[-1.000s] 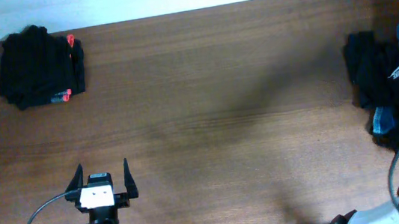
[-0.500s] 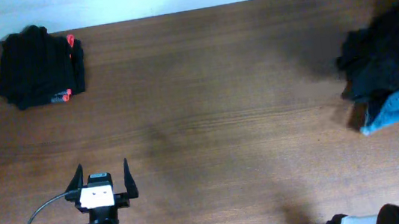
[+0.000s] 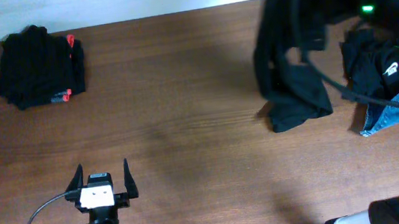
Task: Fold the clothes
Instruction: 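Lift the black trousers with the right gripper toward table center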
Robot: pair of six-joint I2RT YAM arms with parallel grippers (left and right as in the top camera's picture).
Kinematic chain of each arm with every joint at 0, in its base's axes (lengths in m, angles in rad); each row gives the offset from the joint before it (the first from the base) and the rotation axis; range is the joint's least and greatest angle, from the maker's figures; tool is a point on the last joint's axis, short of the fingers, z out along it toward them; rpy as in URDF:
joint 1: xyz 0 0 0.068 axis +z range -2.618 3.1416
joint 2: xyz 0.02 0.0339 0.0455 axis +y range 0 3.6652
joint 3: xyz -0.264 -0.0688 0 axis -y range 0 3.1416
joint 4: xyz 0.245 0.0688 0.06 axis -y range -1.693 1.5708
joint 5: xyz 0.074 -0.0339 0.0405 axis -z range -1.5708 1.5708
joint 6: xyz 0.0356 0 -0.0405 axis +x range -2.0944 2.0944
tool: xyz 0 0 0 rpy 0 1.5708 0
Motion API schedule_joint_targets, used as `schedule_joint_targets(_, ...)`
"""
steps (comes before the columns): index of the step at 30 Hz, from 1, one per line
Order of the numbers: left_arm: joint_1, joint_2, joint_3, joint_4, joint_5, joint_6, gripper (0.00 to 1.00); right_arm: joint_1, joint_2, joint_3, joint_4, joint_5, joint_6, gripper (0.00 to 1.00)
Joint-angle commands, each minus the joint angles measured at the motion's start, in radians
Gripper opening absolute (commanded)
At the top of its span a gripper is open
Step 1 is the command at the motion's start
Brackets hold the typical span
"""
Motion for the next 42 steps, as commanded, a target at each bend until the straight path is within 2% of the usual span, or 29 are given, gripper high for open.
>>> schedule_joint_targets(1,-0.005,-0.01,-0.006,0.003,-0.007,-0.005,1.0,0.095,0.023,0.025,0.016,-0.056,-0.086,0.04)
schedule_joint_targets(10,-0.005,-0.01,-0.006,0.003,-0.007,-0.005,0.99,0.322,0.059,0.025,0.084,0.24,-0.104,0.04)
schedule_joint_targets(24,-0.005,-0.01,-0.006,0.003,-0.023,0.01,0.99,0.352,0.053,0.025,0.118,0.245,-0.098,0.04)
schedule_joint_targets(29,-0.005,-0.01,-0.006,0.042,0.087,0.013,0.99,0.352,0.043,0.026,0.123,0.243,-0.099,0.04)
schedule_joint_targets(34,-0.005,-0.01,0.008,0.194,0.364,0.005,1.0,0.352,0.035,0.026,0.167,0.243,-0.098,0.04)
schedule_joint_targets(35,-0.005,-0.009,0.02,0.196,0.383,-0.018,0.99,0.353,0.035,0.026,0.182,0.243,-0.086,0.04)
schedule_joint_targets(39,-0.005,-0.002,0.133,0.07,0.409,-0.046,1.0,0.373,0.035,0.026,0.238,0.238,-0.05,0.04)
schedule_joint_targets(42,-0.005,0.045,0.266,-0.044,0.406,0.001,0.99,0.411,0.035,0.026,0.279,0.24,-0.049,0.04)
